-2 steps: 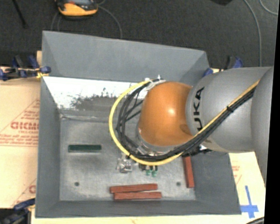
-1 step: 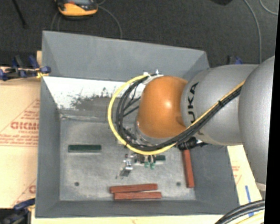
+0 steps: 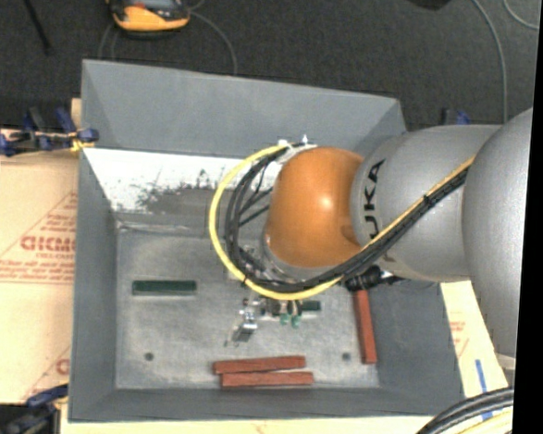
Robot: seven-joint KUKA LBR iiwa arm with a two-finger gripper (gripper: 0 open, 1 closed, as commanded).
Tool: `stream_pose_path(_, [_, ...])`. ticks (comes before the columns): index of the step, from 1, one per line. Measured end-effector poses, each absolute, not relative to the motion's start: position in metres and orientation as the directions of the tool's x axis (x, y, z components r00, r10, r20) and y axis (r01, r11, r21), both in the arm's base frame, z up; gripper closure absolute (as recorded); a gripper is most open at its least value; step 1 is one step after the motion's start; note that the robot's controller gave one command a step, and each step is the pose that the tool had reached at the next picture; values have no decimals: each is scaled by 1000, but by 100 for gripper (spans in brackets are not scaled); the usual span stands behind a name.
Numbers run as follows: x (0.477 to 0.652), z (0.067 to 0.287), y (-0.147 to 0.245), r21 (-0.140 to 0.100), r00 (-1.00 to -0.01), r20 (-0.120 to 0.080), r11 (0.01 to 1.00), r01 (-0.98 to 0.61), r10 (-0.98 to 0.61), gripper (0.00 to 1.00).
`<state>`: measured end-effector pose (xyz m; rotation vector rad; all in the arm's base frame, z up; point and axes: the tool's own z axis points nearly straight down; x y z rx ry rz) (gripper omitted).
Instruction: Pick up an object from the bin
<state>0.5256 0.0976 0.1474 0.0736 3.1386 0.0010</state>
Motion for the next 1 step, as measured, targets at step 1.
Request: stream_pose_path(1, [558,137,105,0,-1000,-4,1000,-23,-23,0])
